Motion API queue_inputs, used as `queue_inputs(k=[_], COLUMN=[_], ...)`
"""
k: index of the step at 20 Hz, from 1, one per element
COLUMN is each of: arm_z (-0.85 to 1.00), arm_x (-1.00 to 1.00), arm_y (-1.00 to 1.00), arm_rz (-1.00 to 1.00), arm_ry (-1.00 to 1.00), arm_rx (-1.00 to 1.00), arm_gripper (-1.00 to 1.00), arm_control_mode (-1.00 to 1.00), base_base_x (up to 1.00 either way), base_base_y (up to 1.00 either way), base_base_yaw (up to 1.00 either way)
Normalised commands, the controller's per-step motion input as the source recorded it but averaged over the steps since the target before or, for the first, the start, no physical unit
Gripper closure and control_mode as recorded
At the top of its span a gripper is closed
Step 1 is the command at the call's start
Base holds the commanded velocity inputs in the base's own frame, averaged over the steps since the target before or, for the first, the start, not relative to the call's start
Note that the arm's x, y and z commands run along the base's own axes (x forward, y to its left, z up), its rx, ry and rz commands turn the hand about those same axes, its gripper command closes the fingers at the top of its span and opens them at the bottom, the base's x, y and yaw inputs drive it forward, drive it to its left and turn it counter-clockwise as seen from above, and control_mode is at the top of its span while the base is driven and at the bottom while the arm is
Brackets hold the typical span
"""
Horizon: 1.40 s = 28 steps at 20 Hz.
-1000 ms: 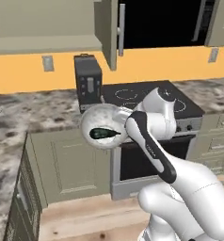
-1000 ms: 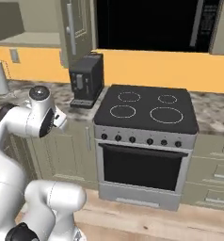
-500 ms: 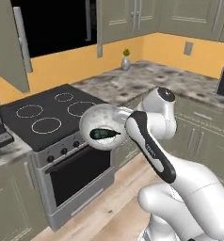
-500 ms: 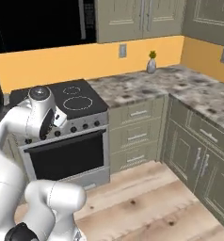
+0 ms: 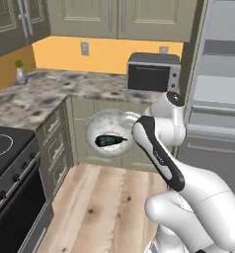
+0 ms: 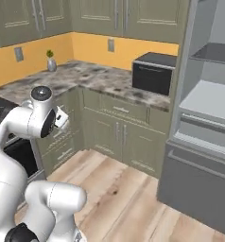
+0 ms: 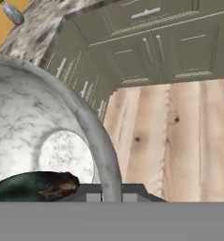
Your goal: Move the mug from next to the sink to the open cabinet. Then, move the bowl with the eggplant to the fridge to clear the area for faucet cleaning.
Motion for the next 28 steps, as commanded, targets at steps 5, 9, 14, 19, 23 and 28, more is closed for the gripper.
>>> queue_inputs(k=[5, 9, 14, 19, 23, 28], arm_z=[0.00, 0.00, 0.00, 0.00, 0.00, 0.00], arm_x=[0.00, 0.00, 0.00, 0.00, 0.00, 0.00], arm_y=[0.00, 0.00, 0.00, 0.00, 0.00, 0.00], arm_rz=[0.00, 0.00, 0.00, 0.00, 0.00, 0.00], arm_ry=[0.00, 0.00, 0.00, 0.00, 0.00, 0.00], arm_rx=[0.00, 0.00, 0.00, 0.00, 0.00, 0.00], arm_gripper=[1.00, 1.00, 1.00, 1.00, 1.00, 1.00], arm_control_mode=[1.00, 1.00, 1.00, 1.00, 1.00, 1.00], base_base_x=[-0.13, 0.41, 0.83, 0.83, 0.72, 0.48], base_base_y=[-0.59, -0.99, -0.58, 0.02, 0.01, -0.29], base_base_yaw=[-0.59, -0.26, -0.41, -0.58, -0.42, -0.24])
